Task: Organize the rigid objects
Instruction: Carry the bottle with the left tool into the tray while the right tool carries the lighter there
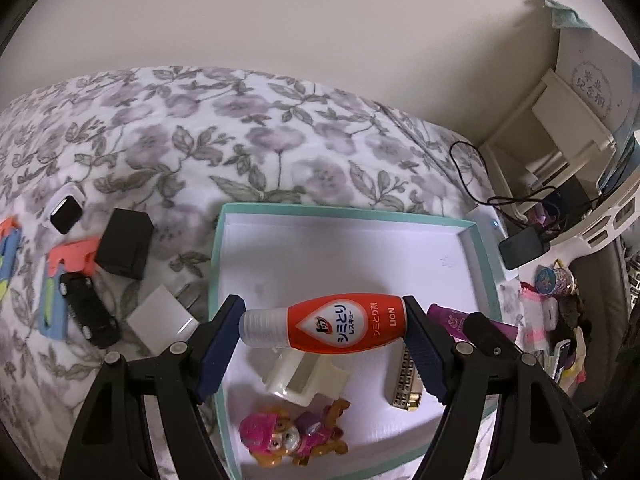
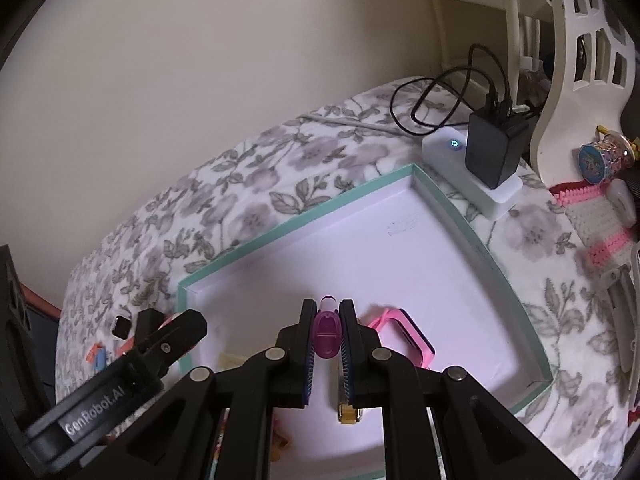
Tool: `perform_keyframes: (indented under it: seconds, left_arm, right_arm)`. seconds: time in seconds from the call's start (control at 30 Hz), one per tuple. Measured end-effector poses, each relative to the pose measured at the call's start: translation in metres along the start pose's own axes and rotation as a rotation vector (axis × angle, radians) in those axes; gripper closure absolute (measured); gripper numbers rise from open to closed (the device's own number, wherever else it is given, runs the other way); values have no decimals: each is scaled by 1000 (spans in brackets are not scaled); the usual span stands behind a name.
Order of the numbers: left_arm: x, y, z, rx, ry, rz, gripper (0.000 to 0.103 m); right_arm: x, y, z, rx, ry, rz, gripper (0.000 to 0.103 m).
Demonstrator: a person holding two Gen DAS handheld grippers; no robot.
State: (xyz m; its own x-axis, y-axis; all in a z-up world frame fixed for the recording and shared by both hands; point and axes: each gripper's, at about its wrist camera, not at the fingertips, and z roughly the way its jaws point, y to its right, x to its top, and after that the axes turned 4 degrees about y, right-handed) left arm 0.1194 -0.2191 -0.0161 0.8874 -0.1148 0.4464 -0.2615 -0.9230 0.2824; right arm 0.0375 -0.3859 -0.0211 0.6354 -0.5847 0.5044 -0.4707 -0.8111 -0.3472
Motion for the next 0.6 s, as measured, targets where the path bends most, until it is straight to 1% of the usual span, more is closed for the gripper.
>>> perform_keyframes:
  seconds: [0.13, 0.23, 0.4, 0.6]
  left_arm:
    - [1, -3, 11, -11, -13, -9, 24]
    - [-1, -4, 16, -38, -20, -12, 24]
    - [-5, -7, 22, -37, -38, -26, 24]
    - [-10, -11, 31, -58, -75, -56, 24]
  right_arm:
    - [-5, -3, 11, -13, -29, -25, 91]
    - [-10, -6, 16, -21, -45, -44, 91]
    - [-14, -6, 20, -24, -65, -52, 91]
    - [-19, -5, 25, -24, -90, -55, 91]
